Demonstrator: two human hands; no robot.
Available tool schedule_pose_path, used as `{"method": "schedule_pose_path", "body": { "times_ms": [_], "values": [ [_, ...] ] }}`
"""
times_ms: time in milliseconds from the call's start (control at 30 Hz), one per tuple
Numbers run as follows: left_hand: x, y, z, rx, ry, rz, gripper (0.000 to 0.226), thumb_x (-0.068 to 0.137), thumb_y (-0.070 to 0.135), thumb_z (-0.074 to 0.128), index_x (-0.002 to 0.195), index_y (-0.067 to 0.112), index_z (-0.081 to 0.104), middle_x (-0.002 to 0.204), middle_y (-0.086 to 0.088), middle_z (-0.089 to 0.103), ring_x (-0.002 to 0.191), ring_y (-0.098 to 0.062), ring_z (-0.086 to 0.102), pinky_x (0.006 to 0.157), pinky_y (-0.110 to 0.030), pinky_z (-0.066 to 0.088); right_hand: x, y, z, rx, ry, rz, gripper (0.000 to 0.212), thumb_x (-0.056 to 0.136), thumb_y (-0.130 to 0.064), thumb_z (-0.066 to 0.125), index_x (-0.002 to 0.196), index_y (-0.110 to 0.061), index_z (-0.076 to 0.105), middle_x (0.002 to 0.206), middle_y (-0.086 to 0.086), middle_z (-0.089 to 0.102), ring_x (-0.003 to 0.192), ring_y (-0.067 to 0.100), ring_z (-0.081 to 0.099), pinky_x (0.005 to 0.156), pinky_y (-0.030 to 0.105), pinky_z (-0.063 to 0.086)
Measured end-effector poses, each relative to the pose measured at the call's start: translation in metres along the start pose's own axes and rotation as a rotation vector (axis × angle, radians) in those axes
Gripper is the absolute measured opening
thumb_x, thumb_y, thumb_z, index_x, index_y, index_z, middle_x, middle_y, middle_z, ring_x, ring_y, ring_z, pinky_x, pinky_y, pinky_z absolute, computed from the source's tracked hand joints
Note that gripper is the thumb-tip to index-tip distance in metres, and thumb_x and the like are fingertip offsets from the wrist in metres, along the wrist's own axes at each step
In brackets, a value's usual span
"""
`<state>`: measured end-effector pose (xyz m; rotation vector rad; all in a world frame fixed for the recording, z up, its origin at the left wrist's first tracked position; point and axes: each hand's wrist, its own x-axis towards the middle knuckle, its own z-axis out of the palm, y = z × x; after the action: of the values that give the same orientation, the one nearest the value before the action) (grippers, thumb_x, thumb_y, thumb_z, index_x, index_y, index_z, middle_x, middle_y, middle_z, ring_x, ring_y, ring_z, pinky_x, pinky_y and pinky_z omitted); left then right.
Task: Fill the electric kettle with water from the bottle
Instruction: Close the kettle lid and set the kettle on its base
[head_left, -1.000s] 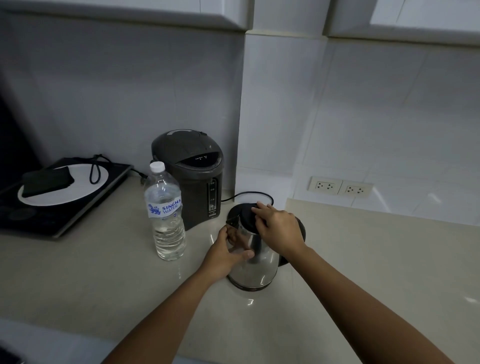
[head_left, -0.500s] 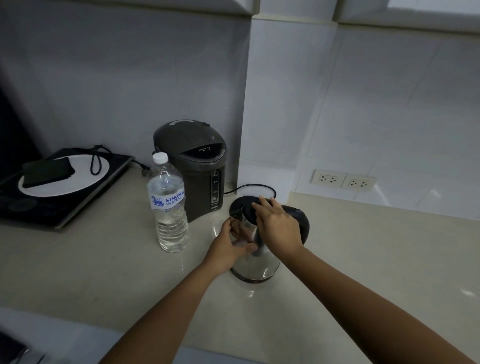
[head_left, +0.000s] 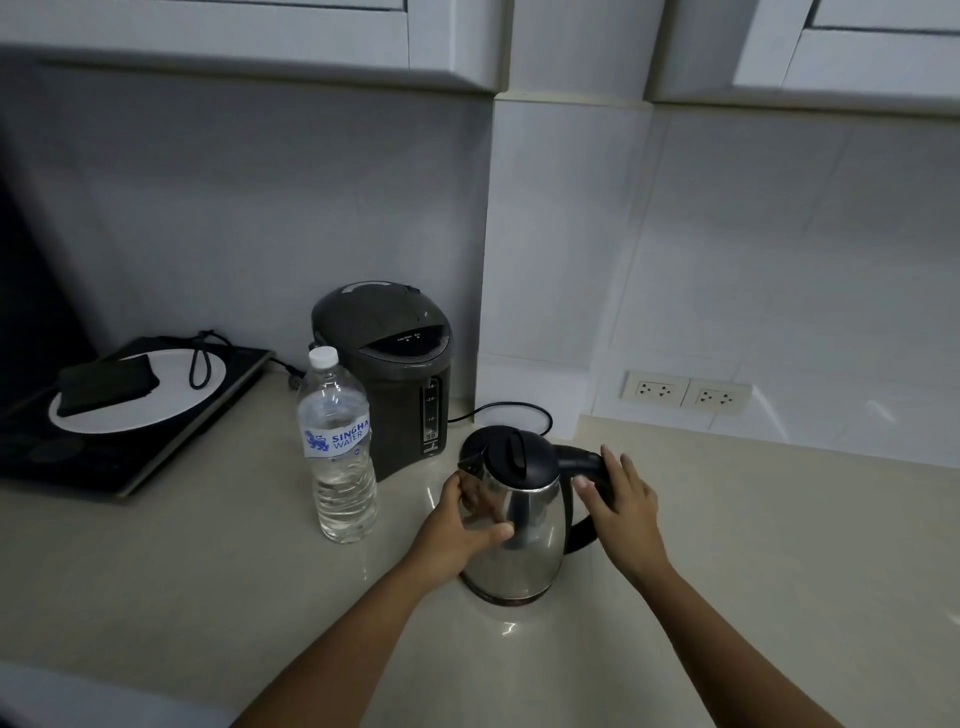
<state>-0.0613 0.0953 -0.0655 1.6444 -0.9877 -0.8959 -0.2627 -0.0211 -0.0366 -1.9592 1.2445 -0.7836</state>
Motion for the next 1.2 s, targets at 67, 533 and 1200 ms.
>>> {"method": "schedule_pose_path", "body": {
  "times_ms": [67,533,1200],
  "values": [
    [0.001,-0.002,0.002,-0.021,-0.010,-0.014,0.076,0.066,0.037,0.084,0.128,0.032,0.040,0.114,0.010,0.056,0.112,-0.003,0.054,0.089,-0.019,0.042,-0.001,0.007,0.000,0.108,-0.066,-0.021,0.077,0.086,-0.061,0.058,0.151,-0.043,0.021,0.152,-0.011,0.036,0.144,0.016,0.032,0.117,0.043,0.030],
    [0.066,0.037,-0.013,-0.083,0.021,0.034,0.066,0.056,0.038,0.087,0.110,0.042,0.049,0.118,0.009,0.064,0.113,-0.008,0.059,0.101,-0.034,0.047,0.069,-0.013,0.001,0.216,0.015,-0.063,0.095,0.076,-0.053,0.077,0.152,-0.020,0.030,0.149,-0.005,0.043,0.136,0.012,0.042,0.111,0.035,0.036],
    [0.187,0.038,-0.006,-0.065,0.204,0.018,0.065,0.062,0.037,0.086,0.115,0.022,0.052,0.106,0.002,0.066,0.101,-0.013,0.063,0.085,-0.028,0.050,0.217,-0.007,0.021,0.176,-0.133,-0.057,0.086,0.079,-0.047,0.076,0.148,-0.020,0.032,0.143,-0.003,0.047,0.127,0.011,0.043,0.103,0.029,0.036]
  ]
}}
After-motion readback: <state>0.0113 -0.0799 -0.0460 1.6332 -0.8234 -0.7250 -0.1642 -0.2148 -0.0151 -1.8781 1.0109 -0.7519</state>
